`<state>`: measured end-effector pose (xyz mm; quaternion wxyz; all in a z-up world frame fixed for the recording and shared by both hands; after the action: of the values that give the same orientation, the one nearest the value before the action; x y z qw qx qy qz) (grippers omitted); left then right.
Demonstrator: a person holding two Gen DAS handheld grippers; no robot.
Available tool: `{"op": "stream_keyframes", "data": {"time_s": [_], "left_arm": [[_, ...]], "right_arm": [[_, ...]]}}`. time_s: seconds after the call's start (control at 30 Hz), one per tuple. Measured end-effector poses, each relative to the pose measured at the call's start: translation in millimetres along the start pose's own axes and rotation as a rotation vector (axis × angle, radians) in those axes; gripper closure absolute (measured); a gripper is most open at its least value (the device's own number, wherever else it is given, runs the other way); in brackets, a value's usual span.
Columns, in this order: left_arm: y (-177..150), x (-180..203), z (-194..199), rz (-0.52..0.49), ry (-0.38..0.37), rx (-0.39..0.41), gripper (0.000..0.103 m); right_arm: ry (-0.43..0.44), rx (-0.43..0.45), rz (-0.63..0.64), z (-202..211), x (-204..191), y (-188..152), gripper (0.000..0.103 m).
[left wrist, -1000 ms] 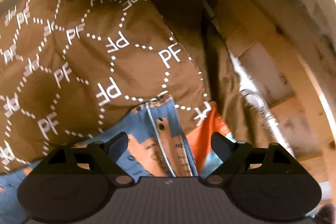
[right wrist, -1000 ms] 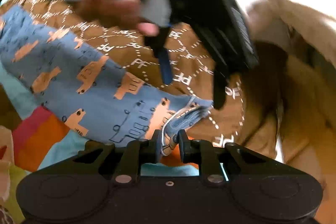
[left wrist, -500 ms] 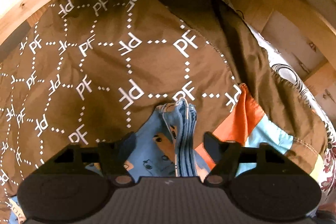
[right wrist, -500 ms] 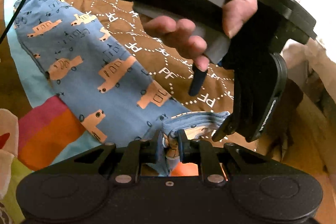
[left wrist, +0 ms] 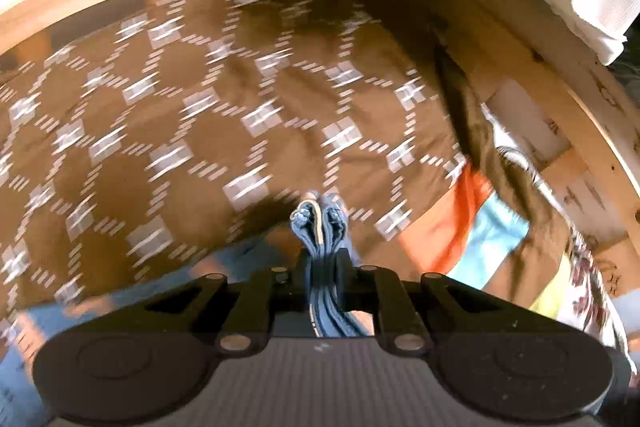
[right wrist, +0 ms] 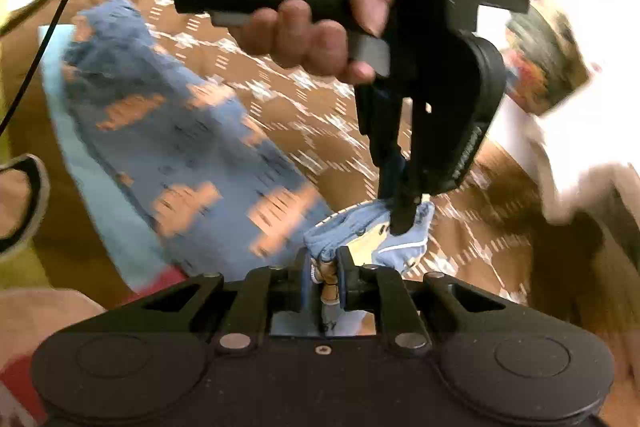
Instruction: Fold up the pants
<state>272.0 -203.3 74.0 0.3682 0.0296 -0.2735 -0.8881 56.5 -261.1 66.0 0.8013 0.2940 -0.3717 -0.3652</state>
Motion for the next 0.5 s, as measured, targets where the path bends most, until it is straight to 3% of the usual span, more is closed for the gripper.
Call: {"op": "stream_keyframes", "data": {"time_s": [0.2,0.27,0.5], "left_arm": [[-74.7,-69.6,16.5,0.136,-0.059,0.051,0.090],[-100.8,-88.7,14.7,0.187,-0.083,0.065,0.090],[-158.5,-138.9,-9.1,0.255,-0.123,0.107,0.090]], "right_arm": [[0.153,-0.055,0.073,-24.9,-53.7,30.7,0.089],[0.194,-0.086,0.072,-36.1,-70.5,35.2,0.095],[0.210,-0.104,-0.066,-72.8,-106.7,25.1,0.093]]}}
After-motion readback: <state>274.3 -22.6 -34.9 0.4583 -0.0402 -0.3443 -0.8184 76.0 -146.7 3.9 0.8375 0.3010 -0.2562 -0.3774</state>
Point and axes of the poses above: each gripper's, at about its wrist camera, not at the fingertips, and z roughly against the way its jaws point, x to its right, y to its top, the point moved 2 cm from there along -z, roughly the way its jaws point, and after that the axes turned 10 degrees about -z, right-handed, at the moved point
